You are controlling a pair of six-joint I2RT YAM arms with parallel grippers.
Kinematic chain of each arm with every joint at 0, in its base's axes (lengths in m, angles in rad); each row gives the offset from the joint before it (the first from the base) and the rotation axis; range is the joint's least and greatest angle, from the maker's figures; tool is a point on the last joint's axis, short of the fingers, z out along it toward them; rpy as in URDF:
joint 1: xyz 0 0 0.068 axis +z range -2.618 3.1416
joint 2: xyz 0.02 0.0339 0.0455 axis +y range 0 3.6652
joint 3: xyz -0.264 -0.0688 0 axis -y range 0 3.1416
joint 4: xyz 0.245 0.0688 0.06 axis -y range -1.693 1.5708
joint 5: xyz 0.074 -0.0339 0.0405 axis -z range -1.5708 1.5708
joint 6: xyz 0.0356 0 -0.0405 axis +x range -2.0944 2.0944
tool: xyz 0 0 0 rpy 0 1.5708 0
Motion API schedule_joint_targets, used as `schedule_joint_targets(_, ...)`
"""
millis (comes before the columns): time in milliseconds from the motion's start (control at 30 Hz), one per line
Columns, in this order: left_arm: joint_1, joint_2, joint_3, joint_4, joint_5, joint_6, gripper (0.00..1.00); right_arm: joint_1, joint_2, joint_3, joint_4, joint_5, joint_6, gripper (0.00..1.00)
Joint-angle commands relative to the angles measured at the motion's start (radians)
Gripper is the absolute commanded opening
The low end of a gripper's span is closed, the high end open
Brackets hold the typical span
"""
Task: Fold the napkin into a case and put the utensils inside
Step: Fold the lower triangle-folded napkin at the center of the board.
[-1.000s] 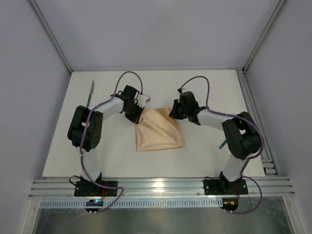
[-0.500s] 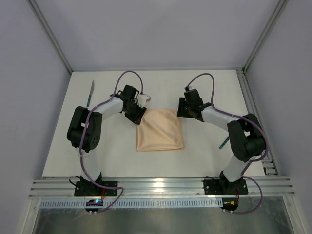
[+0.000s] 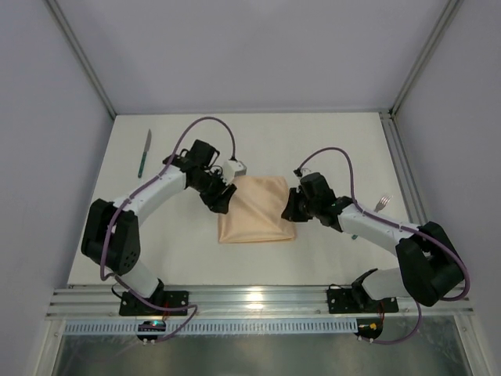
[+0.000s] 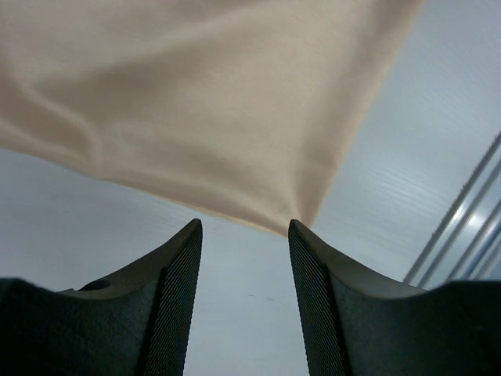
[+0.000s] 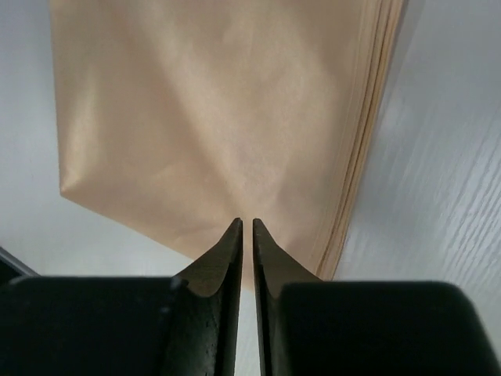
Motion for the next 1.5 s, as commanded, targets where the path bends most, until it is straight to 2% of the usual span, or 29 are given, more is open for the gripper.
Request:
schedule_joint_targets(0, -0.099, -0.058, -0.125, -0.093, 0.022, 0.188, 0.51, -0.002, -0.029, -0.066, 0.062, -0.124, 0.064, 0.12)
schedule_joint_targets(200, -0.320, -0.152, -0.321, 0.091, -0.222, 0.281, 0.60, -0.001, -0.004, -0.134, 0.051, -0.109, 0.085, 0.06)
schedule_joint_targets(300, -0.343, -0.135, -0.342, 0.153, -0.292, 0.287, 0.67, -0.001, -0.009, -0.164, 0.056, -0.095, 0.087, 0.06)
schedule_joint_targets(367, -0.357, -0.129, -0.356, 0.182, -0.322, 0.308, 0.68, -0.002, 0.000, -0.171, 0.053, -0.095, 0.081, 0.06)
schedule_joint_targets(533, -0.381, -0.140, -0.417, 0.202, -0.388, 0.376, 0.68, -0.004, 0.013, -0.161, 0.045, -0.101, 0.058, 0.06)
schedule_joint_targets(733, -0.397, -0.117, -0.476, 0.260, -0.403, 0.422, 0.65, -0.007, 0.008, -0.143, 0.034, -0.104, 0.016, 0.06)
schedule_joint_targets(933, -0.404, -0.082, -0.494, 0.319, -0.448, 0.431, 0.53, -0.019, 0.020, -0.129, 0.025, -0.119, -0.014, 0.06)
schedule_joint_targets(1067, -0.406, -0.083, -0.506, 0.331, -0.444, 0.426, 0.37, -0.033, 0.022, -0.131, 0.027, -0.136, -0.030, 0.06)
schedule_joint_targets(1133, -0.404, -0.089, -0.513, 0.337, -0.443, 0.426, 0.33, -0.041, 0.017, -0.132, 0.030, -0.144, -0.031, 0.06)
schedule_joint_targets(1200, -0.404, -0.095, -0.513, 0.342, -0.435, 0.419, 0.24, -0.042, 0.008, -0.131, 0.030, -0.150, -0.036, 0.06)
schedule_joint_targets(1300, -0.404, -0.115, -0.500, 0.337, -0.414, 0.394, 0.03, -0.042, -0.021, -0.123, 0.028, -0.167, -0.059, 0.06)
schedule_joint_targets(1433, -0.381, -0.135, -0.428, 0.241, -0.298, 0.371, 0.00, -0.042, -0.111, -0.091, 0.014, -0.175, -0.140, 0.06)
schedule_joint_targets(1467, -0.356, -0.135, -0.387, 0.215, -0.265, 0.362, 0.00, -0.042, -0.137, -0.086, 0.010, -0.161, -0.161, 0.11)
